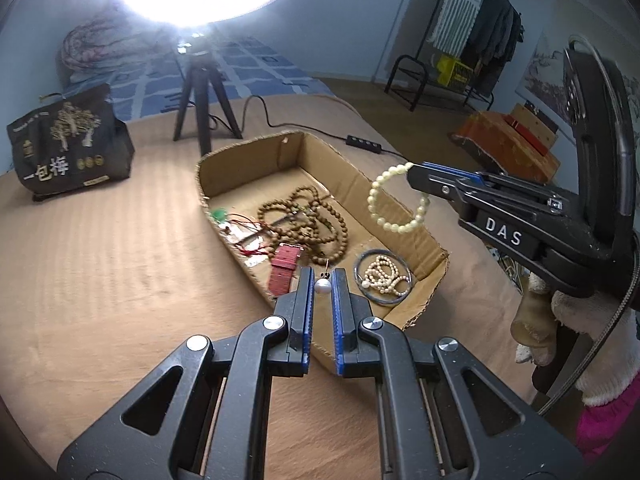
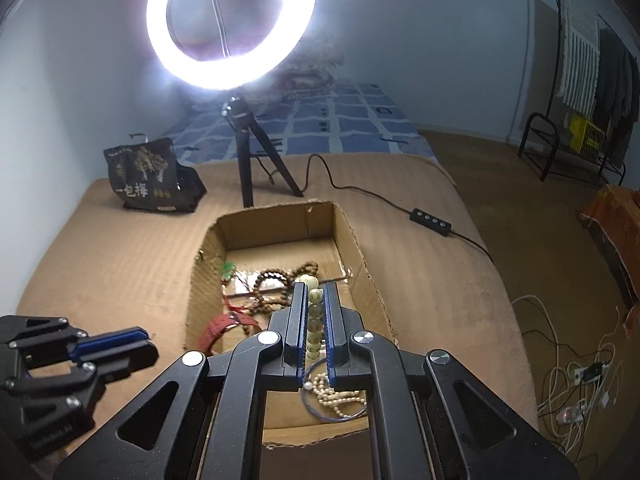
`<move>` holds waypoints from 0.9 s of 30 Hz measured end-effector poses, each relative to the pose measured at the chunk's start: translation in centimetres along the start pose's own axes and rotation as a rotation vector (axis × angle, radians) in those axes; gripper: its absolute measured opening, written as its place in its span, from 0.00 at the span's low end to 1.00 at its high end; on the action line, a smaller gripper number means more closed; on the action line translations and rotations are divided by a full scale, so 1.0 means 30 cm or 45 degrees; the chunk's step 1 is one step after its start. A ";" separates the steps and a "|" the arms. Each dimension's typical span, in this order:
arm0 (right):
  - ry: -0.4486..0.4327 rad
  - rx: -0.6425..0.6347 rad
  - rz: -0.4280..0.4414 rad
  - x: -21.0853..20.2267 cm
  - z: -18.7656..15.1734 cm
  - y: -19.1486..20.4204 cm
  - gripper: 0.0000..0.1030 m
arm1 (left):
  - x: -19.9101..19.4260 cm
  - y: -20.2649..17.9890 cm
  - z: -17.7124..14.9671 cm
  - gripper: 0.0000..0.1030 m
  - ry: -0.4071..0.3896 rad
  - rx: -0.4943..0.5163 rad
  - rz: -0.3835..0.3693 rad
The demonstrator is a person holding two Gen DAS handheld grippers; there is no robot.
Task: Organize jewelry
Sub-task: 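Carry the earring over the box with the left tool while the right tool carries the bracelet, then open the left tool to drop the earring while the right tool releases the bracelet into the box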
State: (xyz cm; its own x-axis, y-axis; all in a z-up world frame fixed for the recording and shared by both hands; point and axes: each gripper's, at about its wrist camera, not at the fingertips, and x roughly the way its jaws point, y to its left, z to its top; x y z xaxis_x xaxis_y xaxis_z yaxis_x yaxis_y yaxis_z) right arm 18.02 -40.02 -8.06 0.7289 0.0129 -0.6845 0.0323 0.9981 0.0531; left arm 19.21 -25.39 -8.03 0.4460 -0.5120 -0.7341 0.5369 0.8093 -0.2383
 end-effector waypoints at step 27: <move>0.061 0.054 -0.019 0.065 -0.023 -0.039 0.12 | 0.098 -0.044 0.004 0.06 0.061 -0.002 0.007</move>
State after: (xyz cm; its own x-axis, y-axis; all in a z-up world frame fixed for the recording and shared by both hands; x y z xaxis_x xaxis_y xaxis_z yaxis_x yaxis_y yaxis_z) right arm 18.92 -41.12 -9.95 0.6946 0.0016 -0.7194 0.0726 0.9947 0.0723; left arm 19.88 -28.00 -9.81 0.4141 -0.4932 -0.7650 0.5333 0.8126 -0.2353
